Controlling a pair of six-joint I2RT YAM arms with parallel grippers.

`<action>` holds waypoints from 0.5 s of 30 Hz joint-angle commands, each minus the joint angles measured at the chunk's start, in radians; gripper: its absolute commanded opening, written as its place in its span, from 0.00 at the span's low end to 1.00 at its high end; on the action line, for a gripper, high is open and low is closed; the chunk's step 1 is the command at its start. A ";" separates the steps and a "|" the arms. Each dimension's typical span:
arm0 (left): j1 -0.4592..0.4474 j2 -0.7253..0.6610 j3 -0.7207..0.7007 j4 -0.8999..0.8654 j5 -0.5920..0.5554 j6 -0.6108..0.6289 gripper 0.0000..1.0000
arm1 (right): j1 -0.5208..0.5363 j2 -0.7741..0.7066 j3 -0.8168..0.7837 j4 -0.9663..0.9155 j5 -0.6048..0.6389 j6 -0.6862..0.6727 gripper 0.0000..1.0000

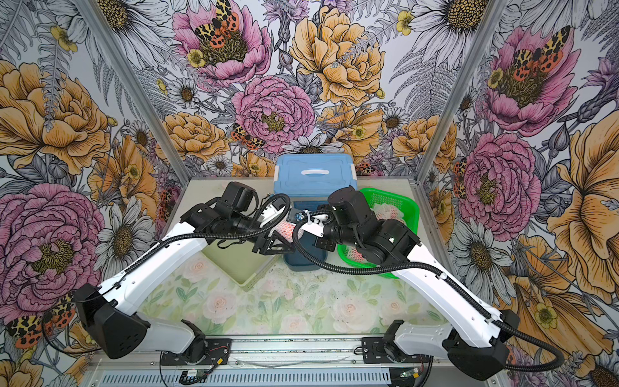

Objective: Remove foam nets from apples
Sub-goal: Remove the foam net from the apple.

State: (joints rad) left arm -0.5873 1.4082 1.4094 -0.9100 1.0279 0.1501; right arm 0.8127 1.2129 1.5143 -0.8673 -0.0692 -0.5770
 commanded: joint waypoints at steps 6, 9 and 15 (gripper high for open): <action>0.006 -0.036 0.026 -0.002 -0.101 0.020 0.85 | -0.001 -0.013 0.007 0.007 0.030 0.008 0.00; 0.022 -0.053 0.032 -0.001 -0.130 0.022 0.87 | -0.001 -0.019 -0.001 0.005 0.028 0.003 0.00; 0.059 -0.073 0.047 -0.002 -0.144 0.023 0.87 | -0.001 -0.022 -0.009 0.004 0.029 -0.003 0.00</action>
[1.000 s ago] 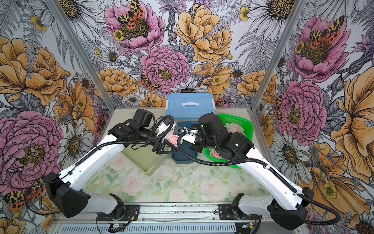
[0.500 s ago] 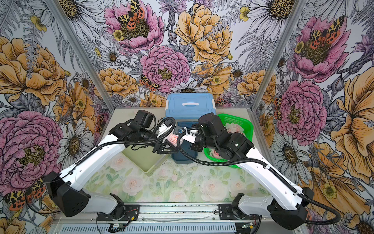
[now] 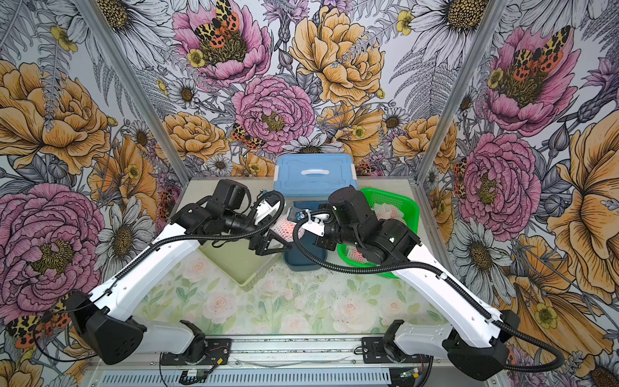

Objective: Remove foam nets from apples
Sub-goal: Remove the foam net from the apple.

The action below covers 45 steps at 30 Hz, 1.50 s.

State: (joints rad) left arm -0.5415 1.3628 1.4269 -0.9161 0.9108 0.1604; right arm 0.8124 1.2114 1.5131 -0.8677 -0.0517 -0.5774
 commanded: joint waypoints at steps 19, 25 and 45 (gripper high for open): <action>0.000 -0.012 0.044 0.004 0.040 0.034 0.23 | -0.012 -0.019 0.002 0.019 -0.007 0.068 0.44; -0.003 -0.009 0.032 0.019 0.034 0.039 0.00 | -0.162 -0.068 -0.036 0.045 -0.201 0.214 0.82; -0.026 -0.060 -0.060 0.154 0.044 -0.001 0.00 | -0.259 -0.034 -0.061 0.101 -0.623 0.333 0.56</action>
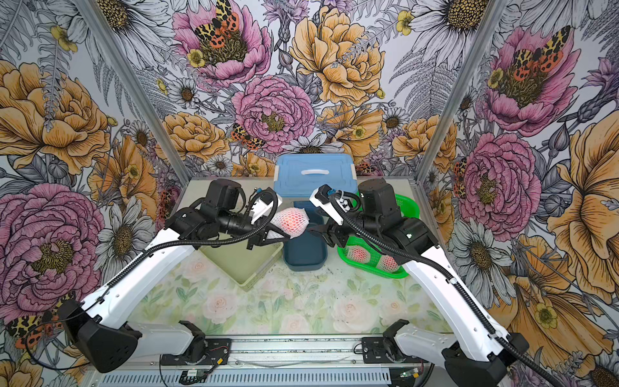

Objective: Remove foam nets from apples
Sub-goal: Remove the foam net from the apple.

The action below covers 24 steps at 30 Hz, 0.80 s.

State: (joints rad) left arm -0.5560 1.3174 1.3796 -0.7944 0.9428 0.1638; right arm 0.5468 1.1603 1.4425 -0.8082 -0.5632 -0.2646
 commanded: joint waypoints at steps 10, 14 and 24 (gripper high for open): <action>-0.015 -0.014 -0.021 0.033 -0.003 -0.006 0.00 | 0.021 0.026 0.021 0.069 -0.167 0.031 0.09; -0.012 -0.008 -0.019 0.032 0.021 -0.012 0.41 | 0.021 0.018 0.019 0.069 -0.152 0.029 0.00; 0.014 -0.055 -0.007 0.032 0.017 -0.012 0.99 | -0.017 -0.013 0.000 0.061 -0.134 0.013 0.00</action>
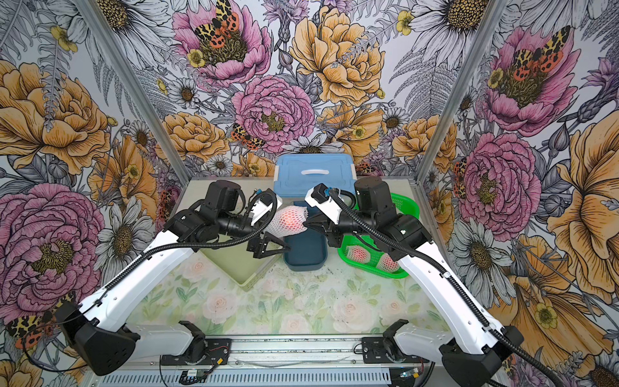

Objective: Remove foam nets from apples
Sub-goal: Remove the foam net from the apple.

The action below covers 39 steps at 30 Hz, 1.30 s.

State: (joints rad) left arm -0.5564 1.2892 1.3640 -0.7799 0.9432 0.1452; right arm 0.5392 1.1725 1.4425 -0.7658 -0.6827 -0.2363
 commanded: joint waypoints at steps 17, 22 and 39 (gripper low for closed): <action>-0.055 0.073 0.131 -0.022 0.003 0.051 0.98 | -0.013 -0.026 0.012 0.013 -0.098 -0.017 0.00; -0.059 0.094 0.136 -0.047 0.031 0.063 0.76 | -0.013 -0.030 0.015 0.012 -0.083 -0.023 0.00; -0.076 0.130 0.150 -0.051 -0.021 0.060 0.94 | -0.009 -0.024 0.037 0.013 -0.117 -0.030 0.00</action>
State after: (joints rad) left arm -0.6292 1.4097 1.4872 -0.8261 0.9348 0.1909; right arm 0.5304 1.1469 1.4433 -0.7662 -0.7731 -0.2546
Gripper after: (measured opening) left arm 0.961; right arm 0.049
